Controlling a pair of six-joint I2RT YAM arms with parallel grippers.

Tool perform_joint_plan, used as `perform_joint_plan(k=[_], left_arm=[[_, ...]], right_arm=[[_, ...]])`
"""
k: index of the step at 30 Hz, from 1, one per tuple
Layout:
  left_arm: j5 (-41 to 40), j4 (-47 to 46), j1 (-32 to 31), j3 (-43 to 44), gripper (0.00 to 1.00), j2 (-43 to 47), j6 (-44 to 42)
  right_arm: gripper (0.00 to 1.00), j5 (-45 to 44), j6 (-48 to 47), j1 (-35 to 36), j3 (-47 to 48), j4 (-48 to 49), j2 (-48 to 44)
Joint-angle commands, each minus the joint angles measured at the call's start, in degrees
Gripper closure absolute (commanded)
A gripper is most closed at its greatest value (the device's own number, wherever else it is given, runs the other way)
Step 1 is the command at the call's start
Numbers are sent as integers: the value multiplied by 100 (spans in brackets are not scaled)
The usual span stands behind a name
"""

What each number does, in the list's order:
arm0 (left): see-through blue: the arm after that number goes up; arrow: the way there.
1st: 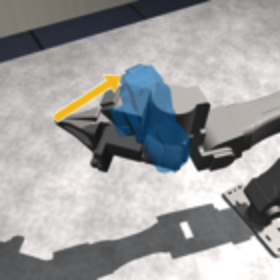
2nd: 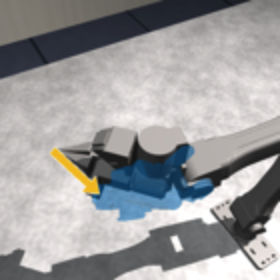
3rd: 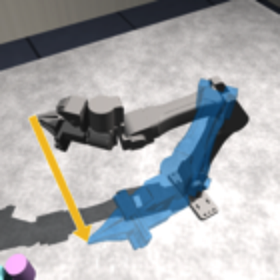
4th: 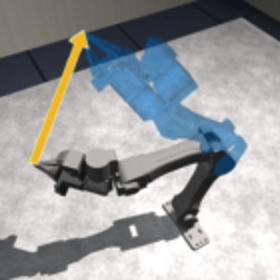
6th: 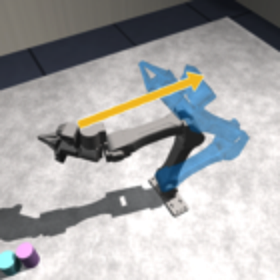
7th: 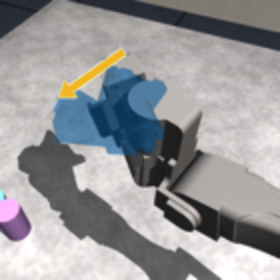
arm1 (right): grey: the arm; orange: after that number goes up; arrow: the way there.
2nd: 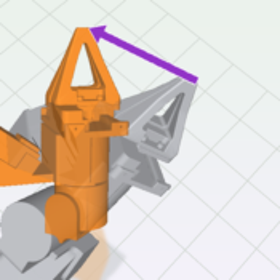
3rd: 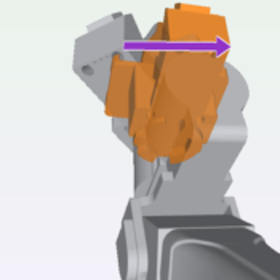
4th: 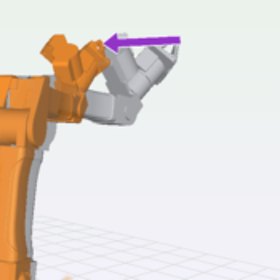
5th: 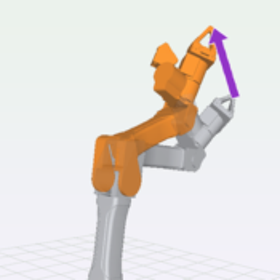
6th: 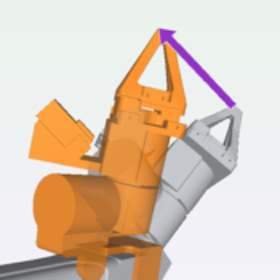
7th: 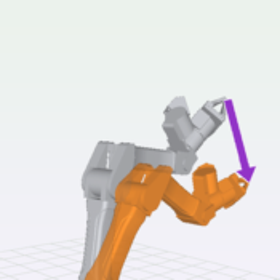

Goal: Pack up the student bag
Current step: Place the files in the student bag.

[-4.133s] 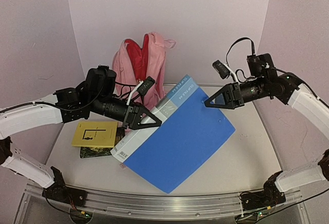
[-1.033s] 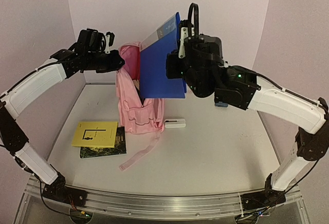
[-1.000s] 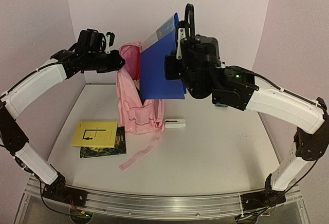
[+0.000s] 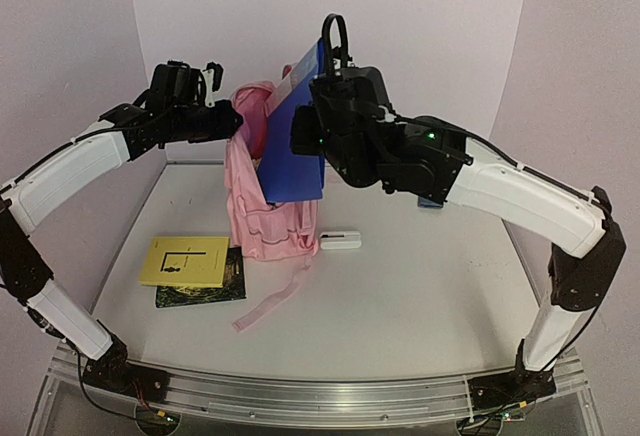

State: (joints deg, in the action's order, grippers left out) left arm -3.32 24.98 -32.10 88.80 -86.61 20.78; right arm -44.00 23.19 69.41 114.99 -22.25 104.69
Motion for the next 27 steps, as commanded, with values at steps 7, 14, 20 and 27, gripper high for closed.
perform_joint_plan(k=[7, 14, 20, 27], left_arm=[[45, 96, 10, -269, 97, 155, -277], [-75, 115, 9, -331, 98, 231, -305], [-20, 117, 9, -317, 98, 190, -293], [5, 126, 10, -319, 98, 215, -308]], right_arm=[[100, -153, 86, -41, 24, -94, -102], [100, -495, -620, -41, 41, 640, -531], [100, -754, -1077, -33, 85, 1048, -565], [100, -1598, -1885, -6, 158, 1244, -363]])
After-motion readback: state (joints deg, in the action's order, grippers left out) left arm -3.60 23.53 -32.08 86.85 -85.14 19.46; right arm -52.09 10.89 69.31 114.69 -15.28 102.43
